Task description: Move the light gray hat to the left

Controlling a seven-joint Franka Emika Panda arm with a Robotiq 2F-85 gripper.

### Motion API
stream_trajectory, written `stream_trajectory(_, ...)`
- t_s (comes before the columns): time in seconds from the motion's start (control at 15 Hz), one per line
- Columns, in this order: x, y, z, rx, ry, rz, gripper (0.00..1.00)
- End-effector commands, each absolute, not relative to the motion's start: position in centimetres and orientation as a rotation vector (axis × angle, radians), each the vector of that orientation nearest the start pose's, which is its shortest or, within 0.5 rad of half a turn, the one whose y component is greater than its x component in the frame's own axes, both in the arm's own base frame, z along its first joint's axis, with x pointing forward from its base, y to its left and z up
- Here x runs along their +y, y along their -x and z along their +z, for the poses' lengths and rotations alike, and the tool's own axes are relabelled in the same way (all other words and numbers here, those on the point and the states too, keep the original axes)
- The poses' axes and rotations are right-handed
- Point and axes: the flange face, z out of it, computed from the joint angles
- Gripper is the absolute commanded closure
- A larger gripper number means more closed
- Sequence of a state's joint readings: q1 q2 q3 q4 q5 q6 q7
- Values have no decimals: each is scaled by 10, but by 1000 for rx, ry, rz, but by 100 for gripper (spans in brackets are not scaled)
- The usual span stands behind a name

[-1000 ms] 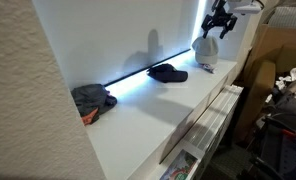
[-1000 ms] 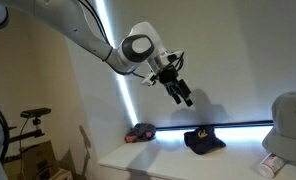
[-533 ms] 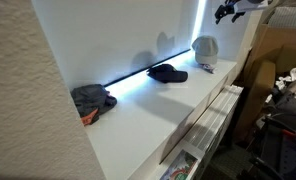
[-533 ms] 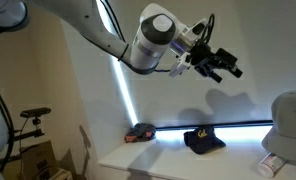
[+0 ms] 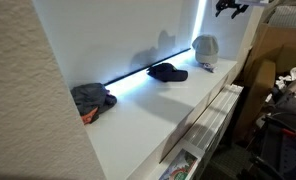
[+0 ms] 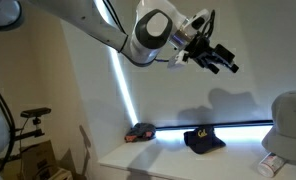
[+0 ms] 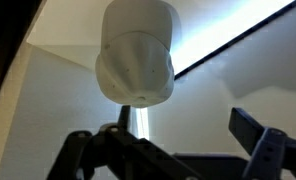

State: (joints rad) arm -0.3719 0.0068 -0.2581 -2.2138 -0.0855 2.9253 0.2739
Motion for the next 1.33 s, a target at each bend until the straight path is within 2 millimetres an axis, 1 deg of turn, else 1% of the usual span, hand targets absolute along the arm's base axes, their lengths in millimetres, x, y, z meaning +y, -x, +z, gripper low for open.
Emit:
stream_trajectory(0.0,-335,-469,458,1256,2852,-1114,0)
stream_trajectory(0.07,-338,-475,450,1278,2847,-1182,0)
stream_trajectory(0.13,-351,-482,450,1376,2748,-1294,0)
stream_trajectory(0.2,-361,-493,451,1442,2681,-1319,0)
stream_trajectory(0.27,-378,-498,450,1533,2605,-1330,0)
stream_trajectory(0.33,-390,-502,451,1611,2537,-1330,0)
stream_trajectory(0.4,-399,-505,447,1681,2470,-1333,0)
stream_trajectory(0.6,-428,-506,449,1875,2277,-1357,0)
stream_trajectory(0.73,-455,-500,457,2013,2159,-1362,0)
stream_trajectory(0.8,-479,-499,460,2099,2119,-1319,0)
stream_trajectory(0.87,-492,-504,455,2140,2109,-1203,0)
stream_trajectory(0.93,-501,-511,441,2154,2092,-1080,0)
stream_trajectory(1.0,-504,-519,436,2131,2099,-978,0)
stream_trajectory(1.07,-503,-531,437,2068,2126,-895,0)
stream_trajectory(1.13,-510,-535,435,2111,2114,-843,0)
stream_trajectory(1.2,-499,-516,438,2122,2114,-924,0)
stream_trajectory(1.27,-502,-524,437,2122,2115,-884,0)
